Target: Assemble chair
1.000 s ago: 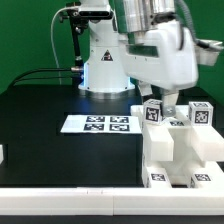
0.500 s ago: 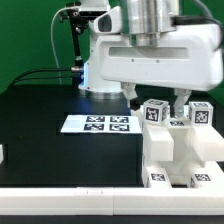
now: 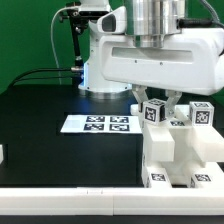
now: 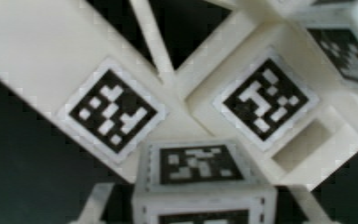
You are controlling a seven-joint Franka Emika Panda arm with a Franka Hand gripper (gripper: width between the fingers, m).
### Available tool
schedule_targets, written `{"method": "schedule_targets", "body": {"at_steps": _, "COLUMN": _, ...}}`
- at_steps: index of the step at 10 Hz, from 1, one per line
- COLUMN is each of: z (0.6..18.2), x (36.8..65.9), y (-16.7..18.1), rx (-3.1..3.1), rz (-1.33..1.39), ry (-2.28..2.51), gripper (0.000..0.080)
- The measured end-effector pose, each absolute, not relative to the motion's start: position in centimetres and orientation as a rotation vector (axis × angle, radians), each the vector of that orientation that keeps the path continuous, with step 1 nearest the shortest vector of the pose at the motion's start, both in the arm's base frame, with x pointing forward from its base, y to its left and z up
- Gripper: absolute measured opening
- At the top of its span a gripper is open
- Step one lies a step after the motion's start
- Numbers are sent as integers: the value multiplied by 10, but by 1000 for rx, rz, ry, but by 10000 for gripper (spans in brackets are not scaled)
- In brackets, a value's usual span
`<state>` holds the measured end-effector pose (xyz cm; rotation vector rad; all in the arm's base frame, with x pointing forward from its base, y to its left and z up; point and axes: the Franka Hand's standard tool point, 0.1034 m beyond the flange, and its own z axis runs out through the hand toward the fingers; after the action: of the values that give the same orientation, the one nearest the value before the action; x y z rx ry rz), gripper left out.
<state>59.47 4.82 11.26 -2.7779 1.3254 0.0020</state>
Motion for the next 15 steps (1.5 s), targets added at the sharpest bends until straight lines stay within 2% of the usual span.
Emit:
{"method": "schedule_targets", "body": {"at_steps": 5, "z": 110, "x": 594, "y": 50, "rx": -2039, "rz": 23, "ry": 2259, "gripper": 273}}
{"method": "schedule_targets", "body": {"at_steps": 8, "z": 109, "x": 593, "y": 50, "rx": -1790, "rz": 35, "ry": 2446, "gripper": 269}}
{"method": "schedule_targets", "body": {"at_steps": 10, "z": 108, "x": 593, "y": 50, "rx": -1883, "rz": 33, "ry": 2376, "gripper": 269}}
{"method": "schedule_targets", "body": {"at_steps": 11, "z": 110, "x": 593, "y": 51, "rx": -2035, "rz": 39, "ry": 2252, "gripper": 448}}
{"method": "schedule_targets", "body": {"at_steps": 12, "z": 112, "x": 594, "y": 51, "rx": -2282, "rz": 23, "ry": 1998, "gripper": 448}}
{"method": "schedule_targets", "body": {"at_steps": 13, "z": 113, "x": 594, "y": 50, "rx": -2472, "rz": 7, "ry": 1754, "gripper": 603}}
{"method": "schedule_targets", "body": {"at_steps": 14, "z": 112, "x": 592, "y": 50, "rx": -2546, "rz": 18, "ry": 1653, "gripper": 603}}
{"method": "schedule_targets", "body": {"at_steps": 15, "z": 111, "x": 592, "y": 50, "rx": -2609, "rz": 11, "ry": 1553, "gripper": 639}}
